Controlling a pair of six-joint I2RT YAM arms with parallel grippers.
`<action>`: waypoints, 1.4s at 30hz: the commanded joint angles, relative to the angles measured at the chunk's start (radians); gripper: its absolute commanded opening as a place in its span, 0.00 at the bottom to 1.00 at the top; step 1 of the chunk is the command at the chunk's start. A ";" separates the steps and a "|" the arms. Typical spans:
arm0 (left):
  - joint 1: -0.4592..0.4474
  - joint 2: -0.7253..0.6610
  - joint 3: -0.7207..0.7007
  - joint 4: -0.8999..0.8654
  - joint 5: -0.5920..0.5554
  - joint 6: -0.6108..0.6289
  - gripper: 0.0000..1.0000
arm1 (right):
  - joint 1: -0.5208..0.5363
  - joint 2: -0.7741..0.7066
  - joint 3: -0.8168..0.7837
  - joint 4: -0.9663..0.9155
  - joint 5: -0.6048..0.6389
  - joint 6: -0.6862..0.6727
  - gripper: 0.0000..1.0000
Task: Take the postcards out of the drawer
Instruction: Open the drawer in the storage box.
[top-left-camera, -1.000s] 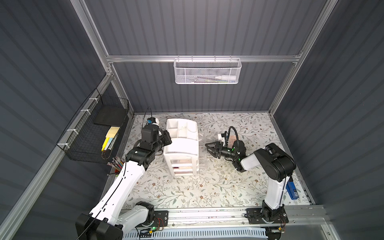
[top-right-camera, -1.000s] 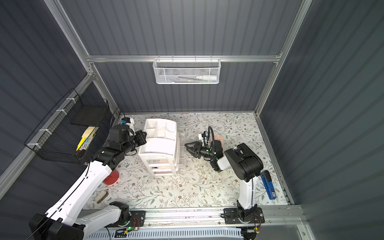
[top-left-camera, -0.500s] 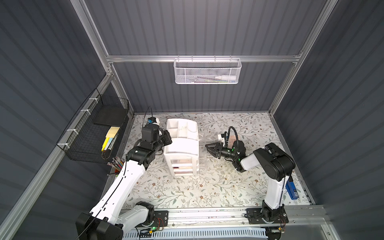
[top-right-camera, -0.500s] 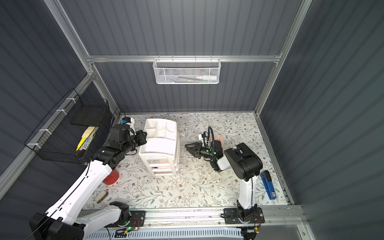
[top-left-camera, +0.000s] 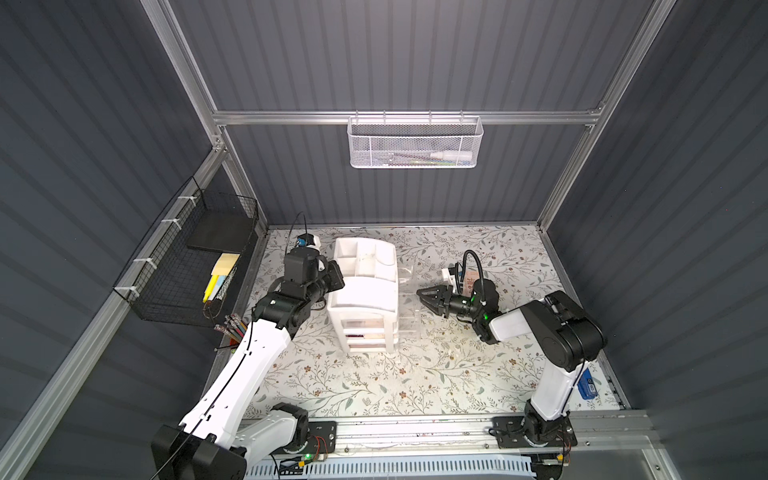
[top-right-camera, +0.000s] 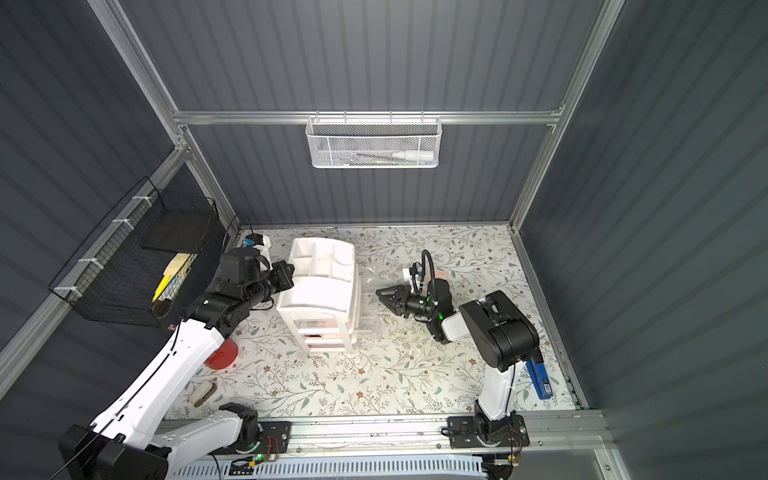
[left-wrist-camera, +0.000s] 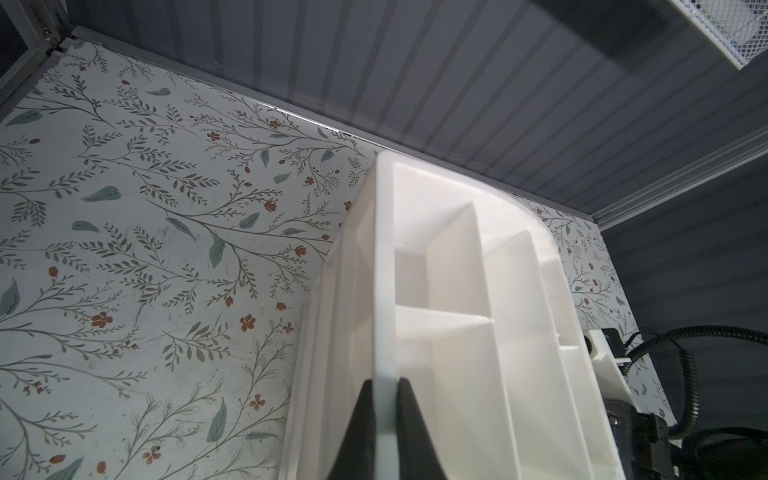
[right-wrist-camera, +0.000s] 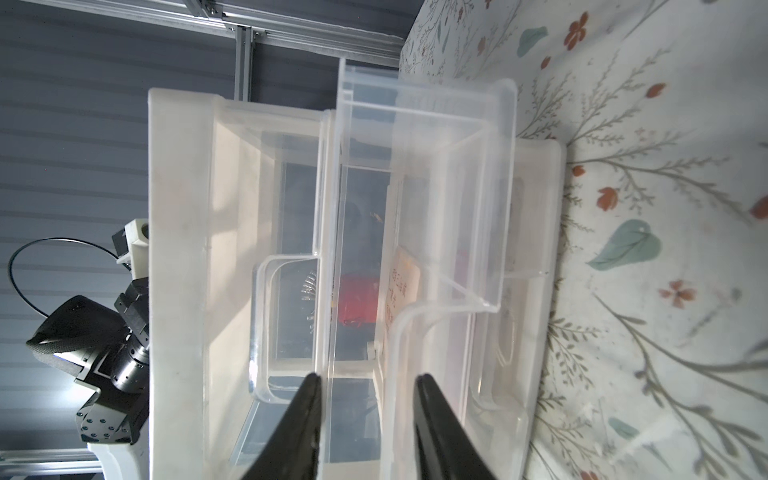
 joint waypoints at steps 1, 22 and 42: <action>0.005 0.016 0.008 -0.077 -0.062 0.037 0.00 | -0.027 -0.078 -0.004 -0.083 -0.030 -0.098 0.31; 0.005 -0.006 0.044 -0.105 -0.098 0.050 0.00 | -0.143 -0.213 -0.054 -0.385 -0.095 -0.239 0.30; 0.006 -0.046 0.031 -0.123 -0.158 0.026 0.00 | -0.190 -0.264 -0.091 -0.431 -0.105 -0.260 0.30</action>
